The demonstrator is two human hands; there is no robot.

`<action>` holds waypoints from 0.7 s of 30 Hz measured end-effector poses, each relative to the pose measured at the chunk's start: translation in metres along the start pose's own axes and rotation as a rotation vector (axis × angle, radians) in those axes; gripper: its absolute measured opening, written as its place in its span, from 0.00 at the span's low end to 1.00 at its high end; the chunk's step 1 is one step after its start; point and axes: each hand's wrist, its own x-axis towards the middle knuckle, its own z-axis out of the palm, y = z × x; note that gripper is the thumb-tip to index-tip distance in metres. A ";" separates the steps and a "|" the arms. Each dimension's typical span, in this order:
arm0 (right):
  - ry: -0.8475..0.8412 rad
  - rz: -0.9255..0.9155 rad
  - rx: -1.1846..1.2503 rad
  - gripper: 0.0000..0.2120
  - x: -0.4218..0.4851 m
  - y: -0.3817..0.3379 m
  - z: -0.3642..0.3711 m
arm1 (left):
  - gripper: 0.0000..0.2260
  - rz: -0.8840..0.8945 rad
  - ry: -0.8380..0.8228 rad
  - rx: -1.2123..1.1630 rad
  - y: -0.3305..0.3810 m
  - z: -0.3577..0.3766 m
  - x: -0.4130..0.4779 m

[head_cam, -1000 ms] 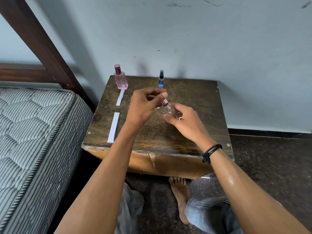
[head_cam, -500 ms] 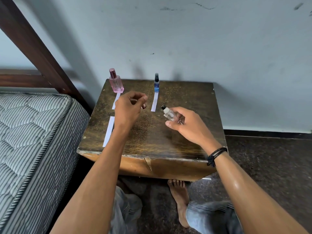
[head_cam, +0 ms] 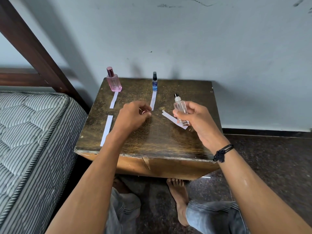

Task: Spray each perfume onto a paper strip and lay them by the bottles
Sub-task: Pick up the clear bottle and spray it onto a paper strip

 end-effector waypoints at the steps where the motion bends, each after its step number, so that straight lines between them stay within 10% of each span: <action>1: 0.015 -0.004 0.001 0.13 0.000 -0.001 0.000 | 0.06 0.000 -0.005 -0.005 0.000 -0.001 0.000; 10: 0.219 -0.004 -0.010 0.17 0.005 0.000 -0.011 | 0.07 0.051 0.039 -0.044 0.007 -0.006 -0.003; 21: 0.109 0.012 0.020 0.16 0.006 -0.002 -0.006 | 0.14 0.169 0.153 0.489 0.033 0.045 0.000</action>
